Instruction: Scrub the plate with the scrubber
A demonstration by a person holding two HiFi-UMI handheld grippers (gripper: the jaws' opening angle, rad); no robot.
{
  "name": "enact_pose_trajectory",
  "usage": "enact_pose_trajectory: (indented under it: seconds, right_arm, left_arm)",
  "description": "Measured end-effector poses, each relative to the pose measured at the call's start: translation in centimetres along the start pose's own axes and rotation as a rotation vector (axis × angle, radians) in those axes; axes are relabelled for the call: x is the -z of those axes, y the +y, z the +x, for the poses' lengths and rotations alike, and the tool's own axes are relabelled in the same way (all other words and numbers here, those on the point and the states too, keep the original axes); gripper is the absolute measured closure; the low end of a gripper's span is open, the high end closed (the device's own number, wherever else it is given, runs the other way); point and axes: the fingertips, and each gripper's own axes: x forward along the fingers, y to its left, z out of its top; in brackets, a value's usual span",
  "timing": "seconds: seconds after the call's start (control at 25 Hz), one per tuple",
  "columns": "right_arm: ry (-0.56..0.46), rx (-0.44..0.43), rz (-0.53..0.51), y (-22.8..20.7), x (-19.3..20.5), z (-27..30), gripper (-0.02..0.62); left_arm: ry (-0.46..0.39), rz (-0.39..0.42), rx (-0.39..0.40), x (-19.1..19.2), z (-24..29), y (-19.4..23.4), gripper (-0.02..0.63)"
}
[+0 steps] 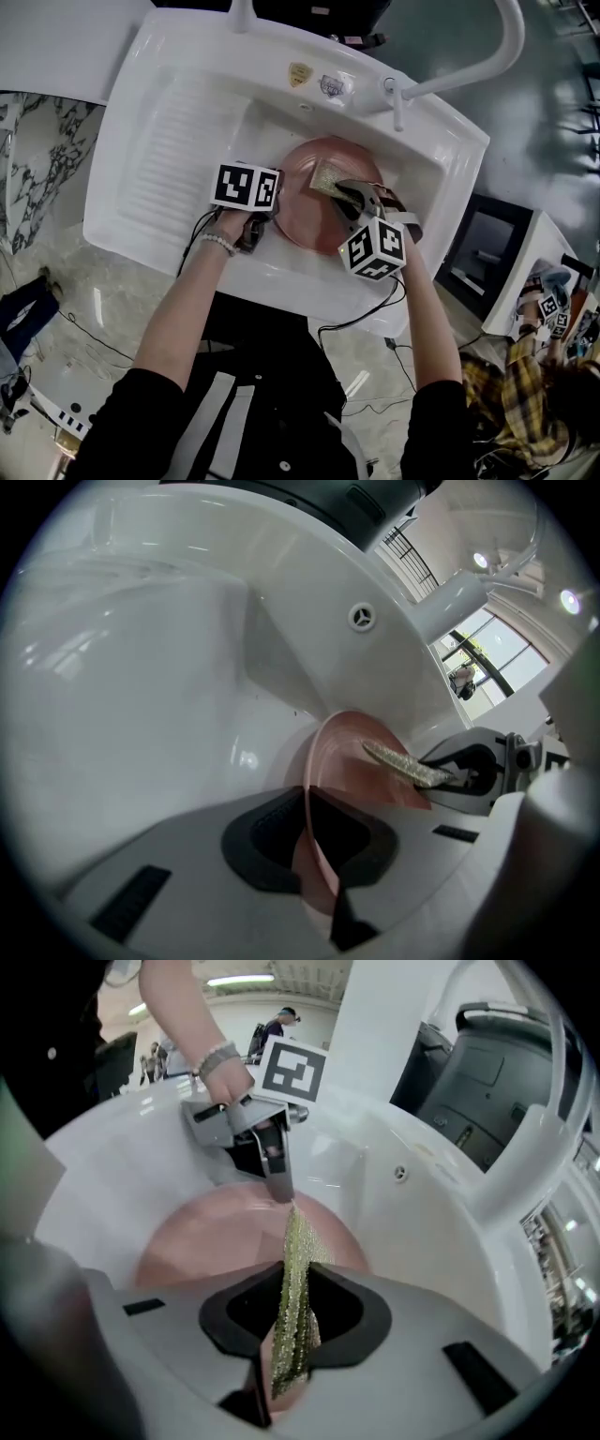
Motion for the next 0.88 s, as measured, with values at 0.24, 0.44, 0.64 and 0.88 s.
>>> enact_pose_trajectory:
  seconds: [0.24, 0.44, 0.64, 0.88]
  right_arm:
    - [0.060, 0.155, -0.095, -3.8, 1.2, 1.7, 0.518]
    - [0.099, 0.124, -0.137, -3.2, 1.8, 3.1, 0.518]
    - [0.187, 0.034, -0.137, -1.3, 3.2, 4.6, 0.514]
    - [0.170, -0.021, -0.055, 0.2, 2.8, 4.3, 0.514]
  left_arm:
    - [-0.003, 0.005, 0.001, -0.1, 0.0, -0.1, 0.591]
    - [-0.002, 0.007, -0.004, -0.1, -0.1, 0.0, 0.591]
    - [-0.002, 0.008, -0.003, 0.0, 0.0, -0.1, 0.591]
    - [-0.002, 0.011, -0.008, -0.1, 0.1, 0.0, 0.591]
